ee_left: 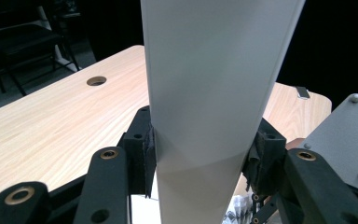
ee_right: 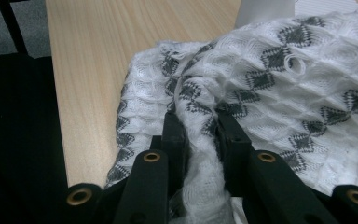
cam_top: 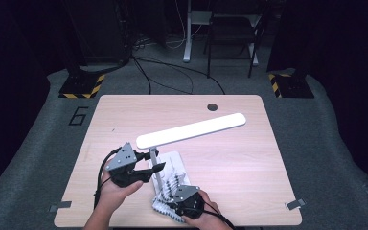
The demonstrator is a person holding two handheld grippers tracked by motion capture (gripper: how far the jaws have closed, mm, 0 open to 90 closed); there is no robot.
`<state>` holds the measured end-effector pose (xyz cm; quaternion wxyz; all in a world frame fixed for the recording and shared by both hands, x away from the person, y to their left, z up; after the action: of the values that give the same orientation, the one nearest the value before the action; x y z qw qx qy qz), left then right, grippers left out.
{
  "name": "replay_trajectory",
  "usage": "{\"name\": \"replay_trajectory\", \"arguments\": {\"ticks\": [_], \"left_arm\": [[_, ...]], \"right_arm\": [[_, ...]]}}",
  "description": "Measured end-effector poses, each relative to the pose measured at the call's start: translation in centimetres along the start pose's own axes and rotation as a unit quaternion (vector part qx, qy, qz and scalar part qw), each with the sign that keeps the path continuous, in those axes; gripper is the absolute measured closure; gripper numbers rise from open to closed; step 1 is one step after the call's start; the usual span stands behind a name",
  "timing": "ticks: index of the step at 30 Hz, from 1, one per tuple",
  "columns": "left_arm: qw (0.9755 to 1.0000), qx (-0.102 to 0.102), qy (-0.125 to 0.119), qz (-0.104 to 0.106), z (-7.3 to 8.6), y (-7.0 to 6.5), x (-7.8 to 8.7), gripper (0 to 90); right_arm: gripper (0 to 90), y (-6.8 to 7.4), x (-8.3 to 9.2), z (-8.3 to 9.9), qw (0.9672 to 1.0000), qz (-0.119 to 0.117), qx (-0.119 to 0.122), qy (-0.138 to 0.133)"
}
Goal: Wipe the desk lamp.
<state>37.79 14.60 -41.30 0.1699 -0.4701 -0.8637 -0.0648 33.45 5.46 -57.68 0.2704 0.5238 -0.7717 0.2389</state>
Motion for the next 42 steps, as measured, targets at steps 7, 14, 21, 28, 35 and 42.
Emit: {"name": "replay_trajectory", "arguments": {"ticks": [7,14,21,28,35,42], "left_arm": [[1.0000,0.001,-0.003,0.006,0.0,0.0,0.0,53.0],[1.0000,0.002,-0.003,0.007,0.0,0.1,0.0,53.0],[1.0000,0.002,0.000,0.009,0.1,0.1,0.0,52.9],[1.0000,0.002,0.000,0.009,0.1,0.0,0.1,52.9],[1.0000,0.002,-0.002,0.009,0.1,0.1,0.1,52.9],[0.9999,0.002,-0.002,0.017,0.0,0.0,0.1,52.8]], "right_arm": [[75.9,-0.7,0.6,0.7,0.9999,0.008,-0.005,0.007],[75.9,-2.2,1.8,2.0,0.9993,0.027,-0.023,0.015],[75.9,-3.5,3.0,3.3,0.9978,0.042,-0.048,0.018],[75.4,-5.2,3.9,4.5,0.9943,0.066,-0.081,0.023],[75.2,-6.3,4.1,4.8,0.9915,0.078,-0.103,0.013],[75.1,-7.4,4.7,5.3,0.9874,0.104,-0.119,0.009]]}}
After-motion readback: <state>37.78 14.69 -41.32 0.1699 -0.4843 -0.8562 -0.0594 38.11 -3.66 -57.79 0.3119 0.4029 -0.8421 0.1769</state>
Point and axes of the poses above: each handheld gripper's, and its own axes: x roughly backward along the jaws, z roughly out of its underside, y roughly to its left, the point moved 9 cm from there along -x, roughly forward along the jaws, and after that the axes turned 3 degrees about x, right-handed, at the moved point
